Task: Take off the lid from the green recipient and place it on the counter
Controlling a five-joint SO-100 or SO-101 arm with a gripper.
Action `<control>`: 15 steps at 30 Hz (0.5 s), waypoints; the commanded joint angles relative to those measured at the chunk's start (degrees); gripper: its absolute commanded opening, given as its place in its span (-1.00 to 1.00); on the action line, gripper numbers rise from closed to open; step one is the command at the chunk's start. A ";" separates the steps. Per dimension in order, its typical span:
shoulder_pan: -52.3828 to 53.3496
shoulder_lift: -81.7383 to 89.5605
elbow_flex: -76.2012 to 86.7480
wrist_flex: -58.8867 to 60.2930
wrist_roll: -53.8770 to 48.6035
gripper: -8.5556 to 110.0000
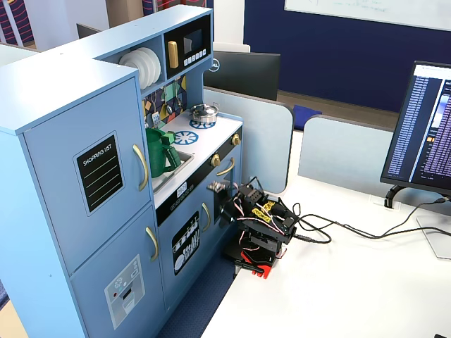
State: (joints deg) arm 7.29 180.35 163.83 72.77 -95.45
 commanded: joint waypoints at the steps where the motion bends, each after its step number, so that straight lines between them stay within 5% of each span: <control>1: -0.53 -7.29 -20.30 -14.85 -3.52 -0.86; 3: -1.67 -12.83 -28.65 -23.73 -6.15 -0.86; 10: -2.99 -27.33 -47.81 -42.89 -0.88 -0.18; 15: -1.67 -33.66 -53.88 -46.41 -1.76 -0.09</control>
State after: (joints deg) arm 4.75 150.47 117.25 30.32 -97.38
